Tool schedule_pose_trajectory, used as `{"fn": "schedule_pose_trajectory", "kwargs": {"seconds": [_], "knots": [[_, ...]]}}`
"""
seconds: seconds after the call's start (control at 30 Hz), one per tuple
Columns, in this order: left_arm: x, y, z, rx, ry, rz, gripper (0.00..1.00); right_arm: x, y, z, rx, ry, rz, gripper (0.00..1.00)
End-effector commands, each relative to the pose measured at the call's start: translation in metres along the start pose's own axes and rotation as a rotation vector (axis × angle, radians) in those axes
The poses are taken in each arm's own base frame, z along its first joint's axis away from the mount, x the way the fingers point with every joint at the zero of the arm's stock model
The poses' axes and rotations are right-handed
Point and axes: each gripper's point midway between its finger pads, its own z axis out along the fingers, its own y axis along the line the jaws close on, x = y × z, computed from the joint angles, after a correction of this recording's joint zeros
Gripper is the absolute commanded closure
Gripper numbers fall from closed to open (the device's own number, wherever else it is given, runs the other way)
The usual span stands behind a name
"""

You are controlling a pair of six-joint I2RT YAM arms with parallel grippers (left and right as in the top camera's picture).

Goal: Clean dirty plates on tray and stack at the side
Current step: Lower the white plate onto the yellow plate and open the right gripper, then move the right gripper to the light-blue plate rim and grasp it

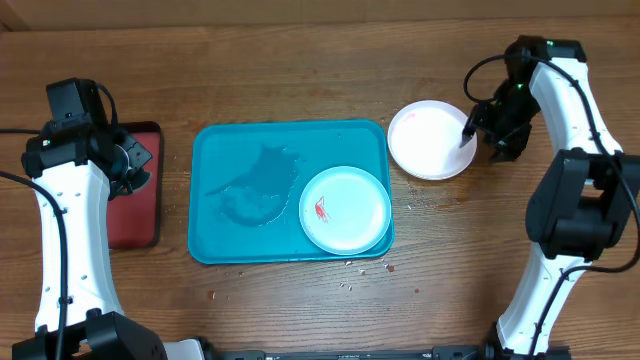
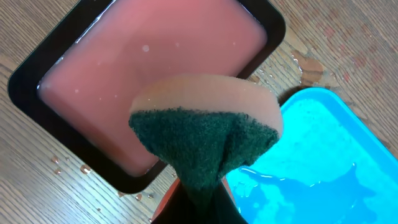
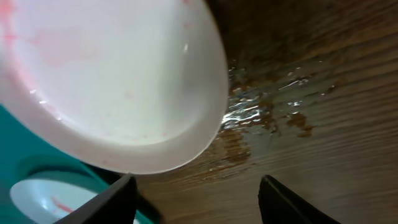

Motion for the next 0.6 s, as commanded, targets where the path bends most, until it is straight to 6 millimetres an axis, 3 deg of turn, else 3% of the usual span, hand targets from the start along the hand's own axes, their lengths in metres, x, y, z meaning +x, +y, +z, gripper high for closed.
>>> {"fn": "schedule_pose_trajectory", "kwargs": {"seconds": [0.0, 0.13, 0.2, 0.27, 0.37, 0.57], "knots": [[0.0, 0.0, 0.002, 0.005, 0.004, 0.012, 0.96, 0.027, 0.061, -0.051, -0.196, -0.085, -0.255, 0.34], [0.0, 0.0, 0.003, 0.004, 0.007, 0.013, 0.96, 0.056, 0.1, -0.039, -0.192, -0.067, -0.554, 0.34], [0.0, 0.0, 0.003, 0.003, 0.008, 0.013, 0.96, 0.07, 0.115, -0.026, -0.177, -0.047, -0.675, 0.34], [0.001, 0.0, 0.003, 0.003, 0.008, 0.013, 0.96, 0.086, 0.134, 0.0, -0.099, -0.046, -0.797, 0.34], [0.0, 0.0, 0.003, 0.003, 0.008, 0.013, 0.96, 0.097, 0.147, 0.026, -0.005, -0.073, -0.89, 0.35], [0.0, 0.0, 0.003, 0.003, 0.008, 0.013, 0.96, 0.106, 0.155, 0.055, 0.085, -0.105, -0.916, 0.35]]}}
